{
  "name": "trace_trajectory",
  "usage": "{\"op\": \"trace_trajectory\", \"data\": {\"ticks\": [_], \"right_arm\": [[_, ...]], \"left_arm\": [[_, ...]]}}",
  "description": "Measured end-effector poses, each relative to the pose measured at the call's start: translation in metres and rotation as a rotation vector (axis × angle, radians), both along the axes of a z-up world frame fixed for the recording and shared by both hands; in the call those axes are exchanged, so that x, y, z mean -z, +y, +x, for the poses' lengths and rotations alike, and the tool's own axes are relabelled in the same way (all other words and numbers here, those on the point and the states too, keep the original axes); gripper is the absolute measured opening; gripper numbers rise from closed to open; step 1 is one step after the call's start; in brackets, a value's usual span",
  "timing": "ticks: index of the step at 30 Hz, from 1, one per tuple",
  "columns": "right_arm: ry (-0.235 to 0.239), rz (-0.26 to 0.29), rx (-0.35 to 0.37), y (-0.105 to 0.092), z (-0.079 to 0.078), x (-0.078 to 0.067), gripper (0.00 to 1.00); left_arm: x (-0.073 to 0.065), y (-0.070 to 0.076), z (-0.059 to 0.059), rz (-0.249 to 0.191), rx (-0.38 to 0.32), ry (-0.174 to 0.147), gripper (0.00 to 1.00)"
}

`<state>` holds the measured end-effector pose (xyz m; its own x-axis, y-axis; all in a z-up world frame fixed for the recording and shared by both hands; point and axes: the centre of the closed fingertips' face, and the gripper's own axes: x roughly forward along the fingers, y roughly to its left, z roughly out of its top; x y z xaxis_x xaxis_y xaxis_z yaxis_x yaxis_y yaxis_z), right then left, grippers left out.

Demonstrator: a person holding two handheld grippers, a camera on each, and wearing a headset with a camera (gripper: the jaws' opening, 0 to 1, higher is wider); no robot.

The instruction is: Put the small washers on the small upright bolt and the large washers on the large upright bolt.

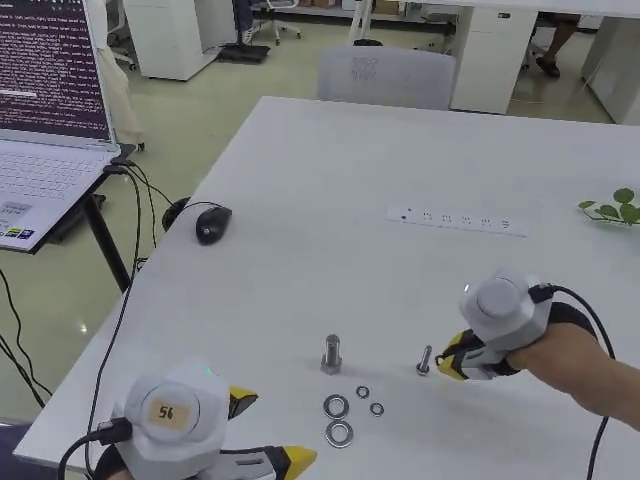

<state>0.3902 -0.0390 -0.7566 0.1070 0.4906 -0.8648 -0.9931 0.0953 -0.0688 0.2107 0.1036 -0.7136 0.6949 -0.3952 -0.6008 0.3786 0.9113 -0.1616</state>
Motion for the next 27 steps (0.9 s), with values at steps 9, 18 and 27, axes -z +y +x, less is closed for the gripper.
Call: {"op": "trace_trajectory", "data": {"ticks": [9, 18, 27], "right_arm": [[-0.016, -0.022, -0.041, 0.008, 0.010, -0.006, 0.13], [-0.008, -0.049, -0.068, 0.016, 0.014, 0.000, 0.13], [-0.005, -0.084, -0.092, 0.016, 0.014, 0.003, 0.13]], "left_arm": [[-0.001, 0.001, -0.001, 0.001, -0.005, -0.002, 0.60], [-0.002, 0.004, -0.002, 0.005, -0.008, -0.002, 0.60], [-0.003, 0.005, 0.000, 0.003, -0.009, -0.003, 0.60]]}}
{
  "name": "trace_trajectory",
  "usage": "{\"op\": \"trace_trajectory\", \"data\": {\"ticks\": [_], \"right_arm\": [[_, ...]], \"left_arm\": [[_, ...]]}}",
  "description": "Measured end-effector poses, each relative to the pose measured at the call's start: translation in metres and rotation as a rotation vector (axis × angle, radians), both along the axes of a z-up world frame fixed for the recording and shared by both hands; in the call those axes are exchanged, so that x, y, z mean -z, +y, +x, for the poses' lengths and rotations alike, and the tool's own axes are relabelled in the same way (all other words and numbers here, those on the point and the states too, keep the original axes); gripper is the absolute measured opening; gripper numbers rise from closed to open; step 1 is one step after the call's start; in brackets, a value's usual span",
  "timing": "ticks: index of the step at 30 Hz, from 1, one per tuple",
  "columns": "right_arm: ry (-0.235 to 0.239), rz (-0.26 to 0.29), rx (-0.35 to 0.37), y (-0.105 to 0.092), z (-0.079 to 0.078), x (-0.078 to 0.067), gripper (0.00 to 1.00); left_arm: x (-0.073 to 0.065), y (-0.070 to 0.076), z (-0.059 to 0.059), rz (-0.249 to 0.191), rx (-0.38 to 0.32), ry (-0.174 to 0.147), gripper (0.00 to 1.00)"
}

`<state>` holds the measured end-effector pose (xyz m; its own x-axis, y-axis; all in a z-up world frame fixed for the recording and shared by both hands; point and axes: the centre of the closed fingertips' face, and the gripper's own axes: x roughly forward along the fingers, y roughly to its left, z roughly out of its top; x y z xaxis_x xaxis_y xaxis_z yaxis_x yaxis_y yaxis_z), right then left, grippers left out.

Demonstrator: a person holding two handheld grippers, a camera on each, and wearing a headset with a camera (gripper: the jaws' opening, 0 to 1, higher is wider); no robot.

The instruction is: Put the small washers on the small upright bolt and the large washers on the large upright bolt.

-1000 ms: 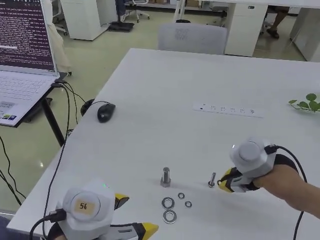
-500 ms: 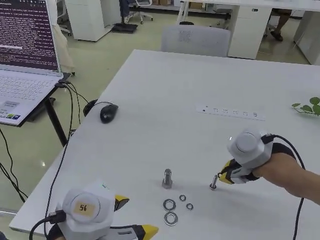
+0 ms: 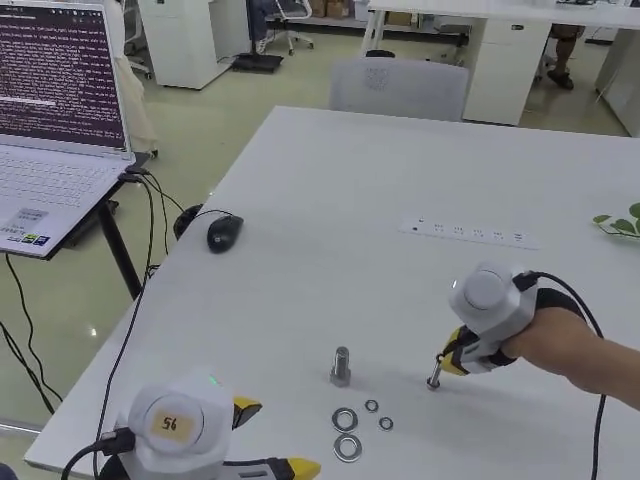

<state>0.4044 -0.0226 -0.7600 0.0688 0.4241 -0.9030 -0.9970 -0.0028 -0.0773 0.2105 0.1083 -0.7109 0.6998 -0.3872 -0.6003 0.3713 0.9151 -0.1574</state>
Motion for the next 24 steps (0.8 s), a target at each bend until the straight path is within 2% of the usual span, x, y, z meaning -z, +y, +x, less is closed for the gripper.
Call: {"op": "trace_trajectory", "data": {"ticks": [24], "right_arm": [[0.006, -0.058, -0.049, 0.001, 0.000, 0.011, 0.13]], "left_arm": [[0.003, 0.001, 0.003, -0.001, -0.003, 0.007, 0.60]]}}
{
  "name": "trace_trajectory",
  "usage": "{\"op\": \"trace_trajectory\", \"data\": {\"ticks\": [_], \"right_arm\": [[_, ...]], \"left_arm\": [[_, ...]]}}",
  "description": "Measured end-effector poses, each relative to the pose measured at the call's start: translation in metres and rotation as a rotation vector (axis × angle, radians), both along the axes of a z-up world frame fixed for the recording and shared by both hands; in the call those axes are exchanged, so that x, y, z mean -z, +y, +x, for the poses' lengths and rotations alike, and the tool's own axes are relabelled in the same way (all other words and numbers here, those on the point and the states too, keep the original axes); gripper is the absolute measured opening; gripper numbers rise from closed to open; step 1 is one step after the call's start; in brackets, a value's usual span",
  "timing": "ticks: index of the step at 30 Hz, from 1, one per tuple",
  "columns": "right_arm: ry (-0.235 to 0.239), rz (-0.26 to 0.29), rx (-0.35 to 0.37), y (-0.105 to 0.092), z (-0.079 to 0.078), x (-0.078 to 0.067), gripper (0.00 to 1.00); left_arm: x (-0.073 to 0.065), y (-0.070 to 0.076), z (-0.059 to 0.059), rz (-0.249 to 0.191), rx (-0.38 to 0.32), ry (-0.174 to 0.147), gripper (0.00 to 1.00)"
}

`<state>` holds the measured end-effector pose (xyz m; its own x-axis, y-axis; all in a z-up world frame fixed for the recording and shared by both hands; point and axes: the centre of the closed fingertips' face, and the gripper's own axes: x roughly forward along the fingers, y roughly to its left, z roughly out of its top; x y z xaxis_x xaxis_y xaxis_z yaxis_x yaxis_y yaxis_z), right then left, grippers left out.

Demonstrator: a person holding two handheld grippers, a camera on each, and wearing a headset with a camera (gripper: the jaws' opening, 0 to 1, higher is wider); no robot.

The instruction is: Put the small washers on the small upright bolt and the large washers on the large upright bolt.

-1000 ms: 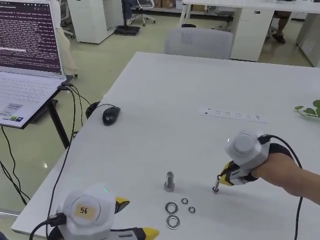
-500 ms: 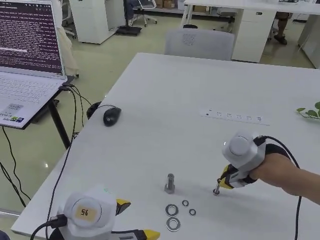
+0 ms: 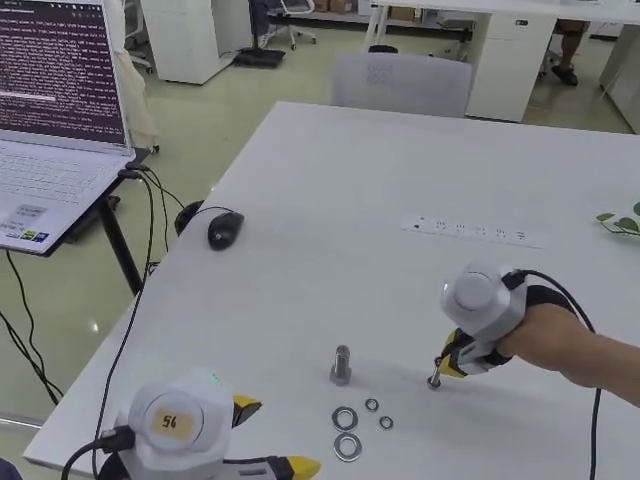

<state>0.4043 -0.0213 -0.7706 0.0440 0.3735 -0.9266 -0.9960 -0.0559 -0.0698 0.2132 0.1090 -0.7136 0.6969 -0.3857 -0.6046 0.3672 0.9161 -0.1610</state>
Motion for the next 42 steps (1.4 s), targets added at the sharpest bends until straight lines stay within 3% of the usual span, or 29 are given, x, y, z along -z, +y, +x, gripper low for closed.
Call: {"op": "trace_trajectory", "data": {"ticks": [5, 29, 38, 42], "right_arm": [[0.003, -0.010, -0.002, 0.000, 0.000, 0.003, 0.13], [0.023, -0.053, 0.051, 0.001, 0.005, 0.045, 0.13], [0.012, -0.028, 0.076, 0.002, 0.007, 0.045, 0.17], [0.038, 0.004, 0.114, -0.001, 0.007, 0.039, 0.18]], "left_arm": [[0.000, 0.000, 0.000, 0.002, 0.000, 0.001, 0.60], [-0.001, 0.010, -0.005, 0.011, -0.030, 0.002, 0.60], [0.000, 0.009, -0.005, 0.021, -0.018, 0.008, 0.60], [-0.003, 0.009, -0.002, 0.019, -0.021, -0.001, 0.60]]}}
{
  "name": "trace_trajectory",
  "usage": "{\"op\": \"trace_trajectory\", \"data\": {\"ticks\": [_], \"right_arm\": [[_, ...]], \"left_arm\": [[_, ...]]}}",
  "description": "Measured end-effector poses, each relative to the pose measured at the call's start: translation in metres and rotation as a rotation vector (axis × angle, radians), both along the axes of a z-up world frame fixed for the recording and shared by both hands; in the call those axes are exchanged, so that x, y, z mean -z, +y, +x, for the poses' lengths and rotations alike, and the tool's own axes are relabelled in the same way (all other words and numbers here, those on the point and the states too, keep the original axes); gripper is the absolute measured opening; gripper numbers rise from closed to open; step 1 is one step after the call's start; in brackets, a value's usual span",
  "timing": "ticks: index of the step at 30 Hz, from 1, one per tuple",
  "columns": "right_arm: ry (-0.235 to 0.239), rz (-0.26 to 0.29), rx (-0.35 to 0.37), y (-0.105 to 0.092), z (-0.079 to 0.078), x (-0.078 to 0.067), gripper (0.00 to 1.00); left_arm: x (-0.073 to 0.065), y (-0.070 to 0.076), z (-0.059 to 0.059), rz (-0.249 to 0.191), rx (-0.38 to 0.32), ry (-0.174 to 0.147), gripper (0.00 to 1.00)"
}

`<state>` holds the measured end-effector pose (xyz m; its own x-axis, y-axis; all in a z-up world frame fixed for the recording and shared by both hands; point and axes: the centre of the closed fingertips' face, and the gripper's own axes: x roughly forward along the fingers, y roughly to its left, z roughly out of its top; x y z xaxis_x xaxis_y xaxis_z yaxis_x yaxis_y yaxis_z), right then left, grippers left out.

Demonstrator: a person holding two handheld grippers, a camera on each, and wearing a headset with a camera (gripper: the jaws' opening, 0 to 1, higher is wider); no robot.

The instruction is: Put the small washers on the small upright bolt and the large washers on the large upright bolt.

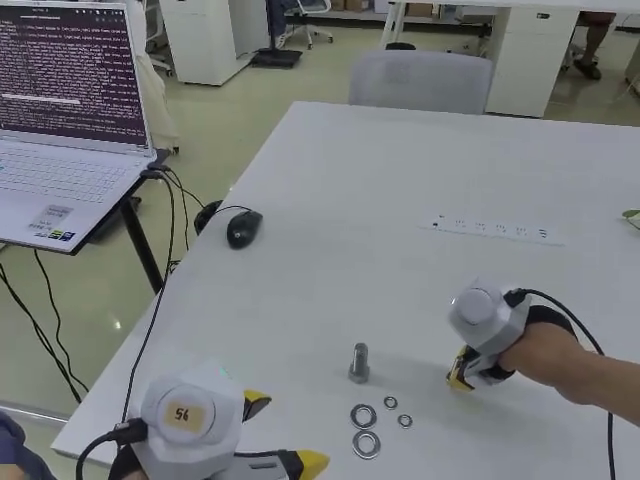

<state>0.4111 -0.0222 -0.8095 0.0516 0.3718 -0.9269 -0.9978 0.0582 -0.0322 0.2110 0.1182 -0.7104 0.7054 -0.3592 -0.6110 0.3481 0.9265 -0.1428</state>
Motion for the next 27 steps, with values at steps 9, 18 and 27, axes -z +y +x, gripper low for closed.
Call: {"op": "trace_trajectory", "data": {"ticks": [9, 18, 27], "right_arm": [[-0.025, 0.033, 0.039, -0.015, 0.000, -0.017, 0.23], [0.011, 0.021, 0.161, -0.046, -0.007, -0.005, 0.22], [0.041, 0.009, 0.187, -0.060, -0.028, 0.008, 0.22]], "left_arm": [[0.001, 0.000, 0.000, -0.008, -0.009, -0.005, 0.60], [-0.001, 0.000, -0.002, -0.007, -0.001, -0.009, 0.60], [-0.002, 0.002, -0.005, -0.006, -0.001, -0.011, 0.60]]}}
